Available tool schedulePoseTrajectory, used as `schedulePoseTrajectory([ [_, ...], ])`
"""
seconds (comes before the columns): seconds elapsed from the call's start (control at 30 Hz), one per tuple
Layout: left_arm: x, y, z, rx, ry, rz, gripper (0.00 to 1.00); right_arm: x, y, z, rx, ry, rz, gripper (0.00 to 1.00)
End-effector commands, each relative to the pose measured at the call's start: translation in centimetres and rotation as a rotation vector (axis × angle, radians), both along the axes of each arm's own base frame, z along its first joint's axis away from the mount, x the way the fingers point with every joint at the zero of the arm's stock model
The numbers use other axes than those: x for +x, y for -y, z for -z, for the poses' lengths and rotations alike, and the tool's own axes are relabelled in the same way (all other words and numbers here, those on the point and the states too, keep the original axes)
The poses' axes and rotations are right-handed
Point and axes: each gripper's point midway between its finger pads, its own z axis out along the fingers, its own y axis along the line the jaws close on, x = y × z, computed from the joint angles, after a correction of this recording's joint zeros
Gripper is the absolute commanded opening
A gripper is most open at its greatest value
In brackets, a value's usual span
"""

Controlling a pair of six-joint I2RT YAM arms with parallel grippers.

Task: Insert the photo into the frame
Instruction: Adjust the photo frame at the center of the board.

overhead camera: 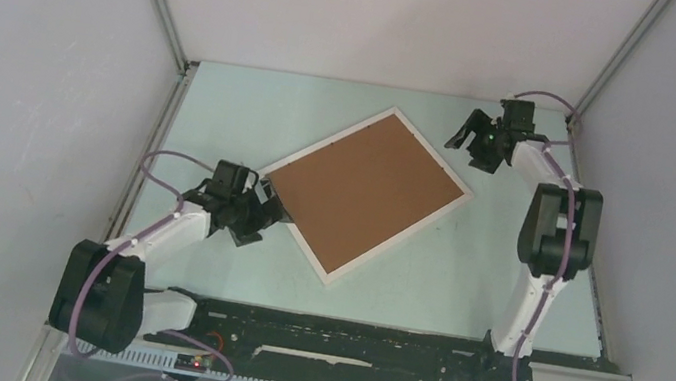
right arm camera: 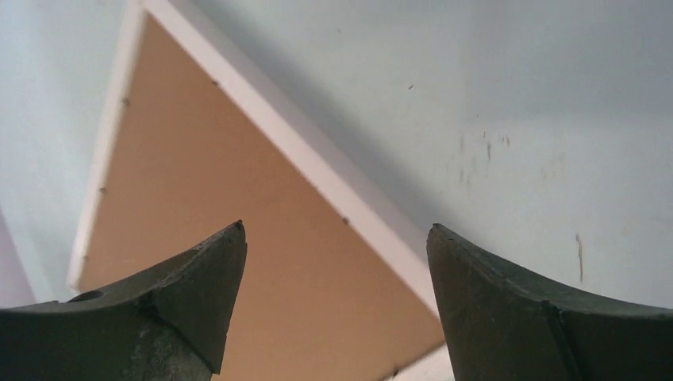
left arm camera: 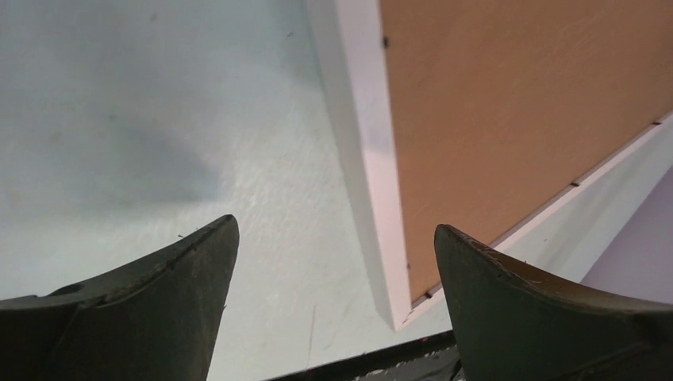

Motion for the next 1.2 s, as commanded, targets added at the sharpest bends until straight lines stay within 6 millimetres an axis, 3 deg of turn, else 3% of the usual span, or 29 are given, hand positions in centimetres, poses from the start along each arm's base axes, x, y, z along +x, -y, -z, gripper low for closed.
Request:
schedulePoseTrajectory([
  [0.0,4.2,2.1,-0.9,-0.088,0.118,-0.025,1.0,-0.2,-1.0,2.7,-0.02,-0.106,-0.115,0.9],
  [0.13,6.5,3.3,-0.3,-0.119,0.108,-0.006,0.98,-0.9,-1.1,4.0,0.005,-0.161,-0.113,0.85],
  [0.23,8.0,3.7,-0.4,-0.109,0.126,0.026,0.96,-3.5,-1.8,5.1,0.032,-0.204,-0.115,0.78],
  [0.47,10.6,6.3,-1.3,-0.166,0.108,0.173,0.86,-12.4,-3.9,5.6,0.182,-0.247,-0.056,0.47],
  [0.53,10.9,6.1,-1.9,-0.142,0.136,0.191,0.84,-14.6,-4.7,5.0,0.194,-0.228,-0.079,0.39],
  [0.63,11.0,4.2,-2.5,-0.05,0.145,0.192,0.84,-17.2,-5.4,5.2,0.183,-0.238,-0.104,0.38],
  [0.8,11.4,0.6,-2.5,-0.045,0.093,0.138,0.85,-17.7,-5.0,6.2,0.124,-0.235,-0.133,0.48],
  [0.97,12.4,-1.6,-3.5,-0.002,0.151,0.113,0.86,-17.7,-4.5,7.3,0.101,-0.255,-0.136,0.45],
  [1.07,12.3,-2.2,-4.4,-0.064,0.214,0.1,0.87,-17.7,-4.4,7.6,0.101,-0.261,-0.138,0.41],
  [1.17,11.8,-4.1,-3.6,-0.046,0.184,0.063,0.84,-17.6,-4.5,7.5,0.104,-0.255,-0.138,0.4],
])
